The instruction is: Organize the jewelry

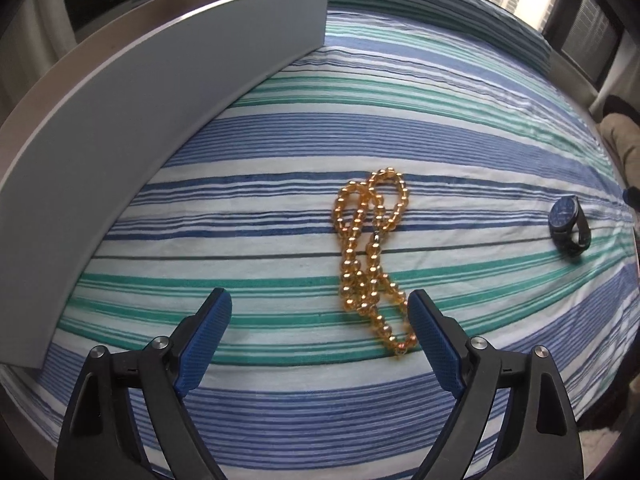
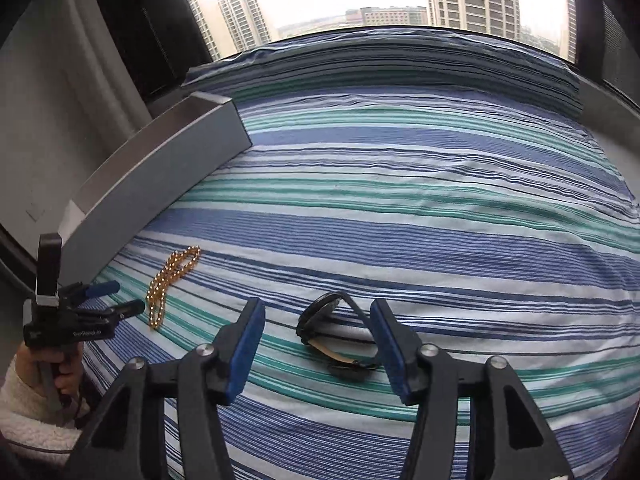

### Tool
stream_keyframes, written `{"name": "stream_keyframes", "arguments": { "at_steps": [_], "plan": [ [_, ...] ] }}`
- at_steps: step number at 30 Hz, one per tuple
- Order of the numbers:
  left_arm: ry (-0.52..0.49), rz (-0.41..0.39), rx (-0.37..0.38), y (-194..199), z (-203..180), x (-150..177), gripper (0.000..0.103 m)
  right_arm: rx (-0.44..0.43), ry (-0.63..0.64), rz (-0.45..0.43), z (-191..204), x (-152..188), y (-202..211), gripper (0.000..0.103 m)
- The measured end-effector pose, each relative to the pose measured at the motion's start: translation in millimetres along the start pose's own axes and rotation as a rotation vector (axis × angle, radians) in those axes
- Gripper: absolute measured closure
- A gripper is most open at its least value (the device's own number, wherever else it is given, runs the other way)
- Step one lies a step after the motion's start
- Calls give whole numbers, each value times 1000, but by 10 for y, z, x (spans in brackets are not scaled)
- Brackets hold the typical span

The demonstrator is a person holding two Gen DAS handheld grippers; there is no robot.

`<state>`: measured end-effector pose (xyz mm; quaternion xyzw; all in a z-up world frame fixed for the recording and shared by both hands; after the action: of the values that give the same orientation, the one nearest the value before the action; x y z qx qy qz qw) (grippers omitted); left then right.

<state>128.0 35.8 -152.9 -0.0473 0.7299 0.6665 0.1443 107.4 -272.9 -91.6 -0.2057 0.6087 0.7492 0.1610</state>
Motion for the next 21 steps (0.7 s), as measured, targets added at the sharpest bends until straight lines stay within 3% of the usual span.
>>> {"name": "stream_keyframes", "arguments": {
  "at_steps": [5,10,12,13,14,15,16,18,21],
  "plan": [
    [-65,17,-58,-195,-190,-184,11,154,-76,34,-414,-12,-63,47],
    [-64,12,-60,-214,-229,-229,13,127,46,137,-294,9,-366,47],
    [-68,14,-34,-194,-247,-221,23,96,114,184,-180,25,-546,47],
    [-72,7,-33,-172,-255,-220,38,90,135,202,-144,34,-633,47],
    [-83,1,-30,-146,-273,-213,61,85,153,221,-124,27,-721,47],
    [-96,1,-20,-123,-294,-205,77,85,162,235,-120,26,-796,48],
    [-100,5,-14,-109,-293,-208,89,81,170,249,-119,25,-854,62],
    [-86,10,34,-80,-282,-203,89,62,172,264,-85,29,-876,93],
    [-70,-16,96,82,-245,-184,90,44,164,231,-7,56,-692,96]
  ]
}}
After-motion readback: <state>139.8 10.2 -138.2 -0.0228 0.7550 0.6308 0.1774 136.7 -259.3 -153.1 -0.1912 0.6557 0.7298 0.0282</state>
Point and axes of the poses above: each gripper's, at about its wrist camera, not at the fingertips, and y roughly against the way its jaws point, z to its left, x to its underside, the point moved 4 cm from there along -y, roughly the way its jaws point, and after that the axes turned 12 degrees about z, right-handed, at the moved point
